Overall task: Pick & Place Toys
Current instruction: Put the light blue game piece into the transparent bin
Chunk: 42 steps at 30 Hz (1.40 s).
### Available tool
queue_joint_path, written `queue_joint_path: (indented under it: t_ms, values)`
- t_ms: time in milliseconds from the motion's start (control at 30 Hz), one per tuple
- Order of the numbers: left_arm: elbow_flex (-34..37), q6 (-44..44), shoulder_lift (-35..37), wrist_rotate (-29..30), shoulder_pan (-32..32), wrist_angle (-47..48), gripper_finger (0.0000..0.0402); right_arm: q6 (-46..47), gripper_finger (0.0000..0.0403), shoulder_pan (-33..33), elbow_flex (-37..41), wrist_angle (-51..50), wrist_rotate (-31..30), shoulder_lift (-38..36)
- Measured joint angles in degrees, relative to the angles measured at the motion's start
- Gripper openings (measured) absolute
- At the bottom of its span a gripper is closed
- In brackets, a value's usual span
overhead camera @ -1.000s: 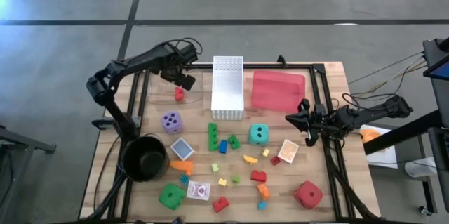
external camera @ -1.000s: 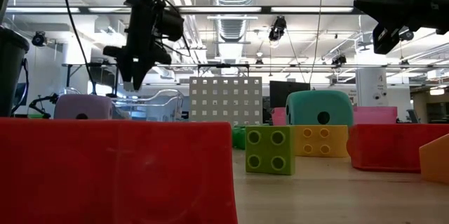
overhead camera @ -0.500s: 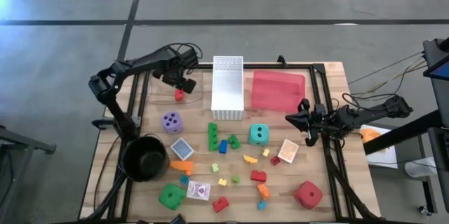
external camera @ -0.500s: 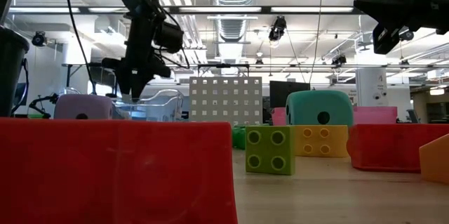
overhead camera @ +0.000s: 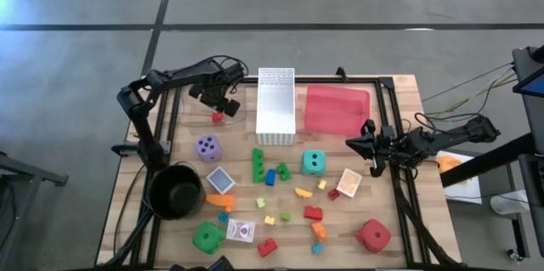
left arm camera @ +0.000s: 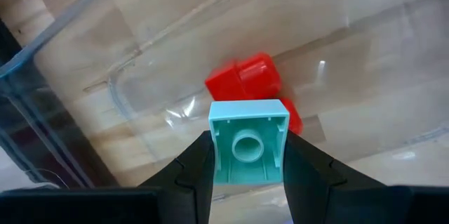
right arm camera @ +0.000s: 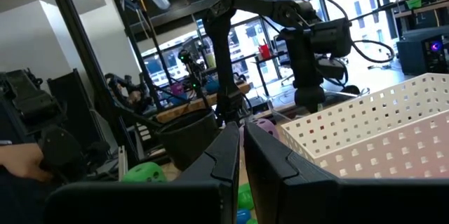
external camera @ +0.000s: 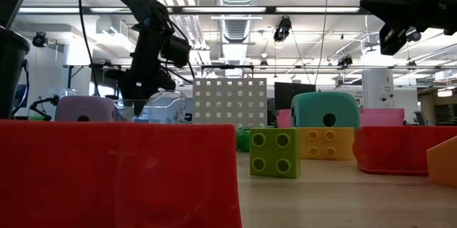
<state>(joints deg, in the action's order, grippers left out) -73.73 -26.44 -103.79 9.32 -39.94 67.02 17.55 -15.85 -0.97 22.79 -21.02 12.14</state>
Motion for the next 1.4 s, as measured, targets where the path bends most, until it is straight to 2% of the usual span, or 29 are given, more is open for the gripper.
queue_joint_path:
  t_ms: [1333, 1400]
  values:
    - [3.7, 2.6, 0.0, -0.4, -0.1, -2.6, 0.0127, 0.0, 0.0021, 0.0, 0.0, 0.0, 0.0, 0.0]
    - [3.6, 2.6, 0.0, -0.4, -0.1, -2.6, 0.0142, 0.0, 0.0021, 0.0, 0.0, 0.0, 0.0, 0.0]
